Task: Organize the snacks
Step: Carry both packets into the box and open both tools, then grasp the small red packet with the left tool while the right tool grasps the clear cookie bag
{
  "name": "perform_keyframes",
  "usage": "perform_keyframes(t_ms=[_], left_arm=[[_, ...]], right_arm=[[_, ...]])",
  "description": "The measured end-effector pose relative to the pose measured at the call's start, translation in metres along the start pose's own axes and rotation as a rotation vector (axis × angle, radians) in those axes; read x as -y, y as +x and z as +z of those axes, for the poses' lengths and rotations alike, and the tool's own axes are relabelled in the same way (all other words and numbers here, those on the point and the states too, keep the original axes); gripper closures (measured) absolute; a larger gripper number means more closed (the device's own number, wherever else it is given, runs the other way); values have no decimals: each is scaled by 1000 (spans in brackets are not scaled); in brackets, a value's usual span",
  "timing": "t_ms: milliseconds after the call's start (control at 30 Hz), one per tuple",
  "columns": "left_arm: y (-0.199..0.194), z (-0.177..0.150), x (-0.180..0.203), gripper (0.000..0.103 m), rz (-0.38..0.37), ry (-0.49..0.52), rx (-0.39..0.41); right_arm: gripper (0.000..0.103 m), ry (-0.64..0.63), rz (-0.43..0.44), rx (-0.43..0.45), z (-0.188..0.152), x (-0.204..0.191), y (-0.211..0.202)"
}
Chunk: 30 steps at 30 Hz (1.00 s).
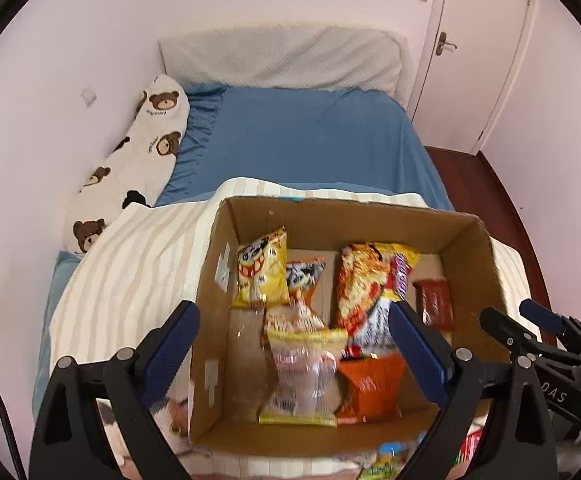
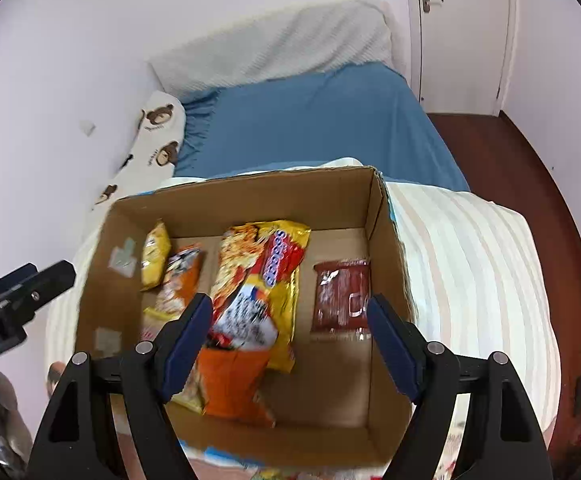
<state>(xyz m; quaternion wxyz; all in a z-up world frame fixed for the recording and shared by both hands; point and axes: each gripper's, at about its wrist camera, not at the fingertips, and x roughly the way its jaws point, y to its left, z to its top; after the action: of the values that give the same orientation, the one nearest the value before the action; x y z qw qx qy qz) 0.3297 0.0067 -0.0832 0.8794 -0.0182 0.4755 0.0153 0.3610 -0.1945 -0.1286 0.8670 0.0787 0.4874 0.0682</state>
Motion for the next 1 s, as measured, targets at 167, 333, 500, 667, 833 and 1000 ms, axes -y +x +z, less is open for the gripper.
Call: perform_keyframes(t_ms=[167,333,500,667,833,1000], left_arm=[[-36,-22,8,7,-7,7,35],[-66,-40,11,7,-9,4,65],[-83,-59,13,7,-21,-7,60],[-89,-90,14,5,-41,-11,20],[-66,-141,12,0,-44,-8,-102],[-14,-217,7,0,-26,-39,-314]], right_arm=[[21,1,17,44,-22,-5,-42],[21,-4,17,82,-40,-8,-75],[21,-2,32,83,-61,-9,-96],[9,14,57,32,-90,-2,-98],[9,38,98,-110,-135,13,-68],[9,106,107,-256,-179,34,-16]])
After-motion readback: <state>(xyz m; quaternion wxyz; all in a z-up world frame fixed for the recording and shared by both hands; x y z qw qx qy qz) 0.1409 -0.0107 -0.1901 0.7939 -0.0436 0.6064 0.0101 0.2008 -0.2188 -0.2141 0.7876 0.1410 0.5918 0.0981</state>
